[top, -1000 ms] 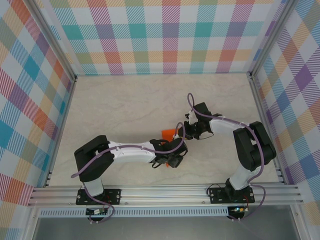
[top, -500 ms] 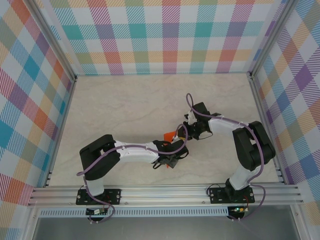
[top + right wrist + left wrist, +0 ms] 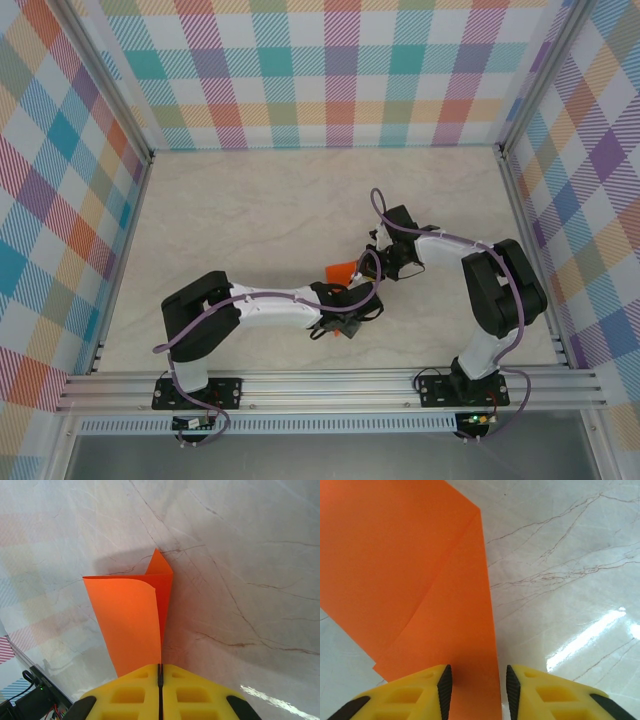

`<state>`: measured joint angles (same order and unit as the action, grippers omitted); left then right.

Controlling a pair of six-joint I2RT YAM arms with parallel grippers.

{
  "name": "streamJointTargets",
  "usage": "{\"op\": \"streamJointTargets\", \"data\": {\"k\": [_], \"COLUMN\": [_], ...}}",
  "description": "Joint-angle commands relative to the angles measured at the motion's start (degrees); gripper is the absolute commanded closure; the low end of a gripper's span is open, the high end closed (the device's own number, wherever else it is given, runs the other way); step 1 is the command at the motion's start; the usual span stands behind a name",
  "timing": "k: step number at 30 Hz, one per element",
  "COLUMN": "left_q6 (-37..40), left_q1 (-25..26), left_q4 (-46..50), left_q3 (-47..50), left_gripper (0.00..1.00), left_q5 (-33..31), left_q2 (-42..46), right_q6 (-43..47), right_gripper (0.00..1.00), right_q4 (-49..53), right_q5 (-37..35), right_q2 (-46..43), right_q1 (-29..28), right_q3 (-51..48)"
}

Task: Fold a paper plane with a square sheet of paper (fold left side to right side)
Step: Fold the wing for the fifth time at the center of the table.

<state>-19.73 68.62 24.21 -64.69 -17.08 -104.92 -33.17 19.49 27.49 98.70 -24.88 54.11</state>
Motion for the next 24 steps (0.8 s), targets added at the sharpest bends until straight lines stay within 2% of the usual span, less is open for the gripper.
{"op": "streamJointTargets", "data": {"k": [1,10,19,22,24], "left_q6": [-1.11,-2.04,-2.40,-2.66,-2.78], "left_q1": [1.08,1.04,1.00,1.06,1.07], "left_q4": [2.60,3.33,3.62,3.74,3.68], "left_q3": [-1.20,-0.87,-0.96,-1.06,-1.06], "left_gripper": [0.67,0.71,0.84,0.87,0.88], "left_q5": [-1.46,-3.67,-3.76,-4.01,-4.03], "left_q2": [-1.15,-1.32,-1.49,-1.27,-0.99], "right_q6": [-0.68,-0.56,-0.40,-0.41,-0.41], "right_gripper": [0.93,0.93,0.91,0.83,0.73], "right_q4": [1.51,1.83,2.05,1.80,2.37], "right_q5": [-0.24,0.27,0.46,0.16,-1.05], "right_q2": [0.43,0.17,-0.76,-1.84,-3.55], "right_q1": [-0.54,-0.60,-0.61,-0.53,-0.27], "right_q3": [1.26,1.26,1.35,1.26,1.35]}}
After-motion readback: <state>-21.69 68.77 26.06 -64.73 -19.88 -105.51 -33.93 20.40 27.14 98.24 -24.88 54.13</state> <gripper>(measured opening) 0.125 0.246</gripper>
